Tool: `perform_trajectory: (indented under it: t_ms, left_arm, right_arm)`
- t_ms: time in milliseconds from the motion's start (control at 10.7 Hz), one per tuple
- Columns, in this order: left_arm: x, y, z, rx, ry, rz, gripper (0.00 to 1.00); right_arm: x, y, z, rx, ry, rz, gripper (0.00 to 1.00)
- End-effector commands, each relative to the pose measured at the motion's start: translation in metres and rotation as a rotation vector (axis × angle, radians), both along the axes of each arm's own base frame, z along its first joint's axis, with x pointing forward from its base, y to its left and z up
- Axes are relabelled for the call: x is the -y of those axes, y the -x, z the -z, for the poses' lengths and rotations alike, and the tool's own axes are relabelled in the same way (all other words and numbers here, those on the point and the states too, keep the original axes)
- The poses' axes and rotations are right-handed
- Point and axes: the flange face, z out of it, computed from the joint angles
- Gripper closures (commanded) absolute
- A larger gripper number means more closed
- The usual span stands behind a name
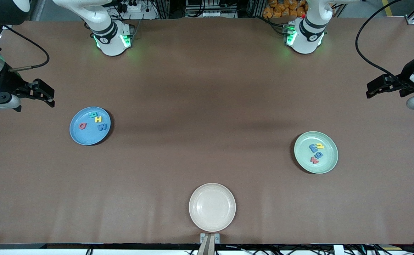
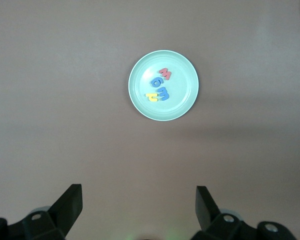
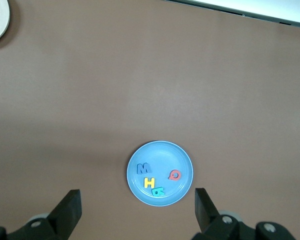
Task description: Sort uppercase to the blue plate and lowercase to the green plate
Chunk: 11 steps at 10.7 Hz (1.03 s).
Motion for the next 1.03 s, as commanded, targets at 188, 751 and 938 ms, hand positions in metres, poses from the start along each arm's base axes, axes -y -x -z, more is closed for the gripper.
perform_trajectory:
  t_ms: [188, 751, 938]
  left_arm:
    - [0.003, -0.008, -0.004, 0.060, 0.001, 0.012, 0.00]
    - [-0.009, -0.013, -0.011, 0.097, -0.020, 0.050, 0.00]
    - [-0.005, -0.015, -0.011, 0.108, 0.000, 0.045, 0.00]
  right_arm:
    - [0.015, 0.015, 0.002, 0.011, -0.002, 0.031, 0.00]
    - [0.019, 0.014, 0.004, 0.017, 0.002, 0.038, 0.00]
    - [0.017, 0.018, 0.013, 0.015, 0.005, 0.036, 0.00]
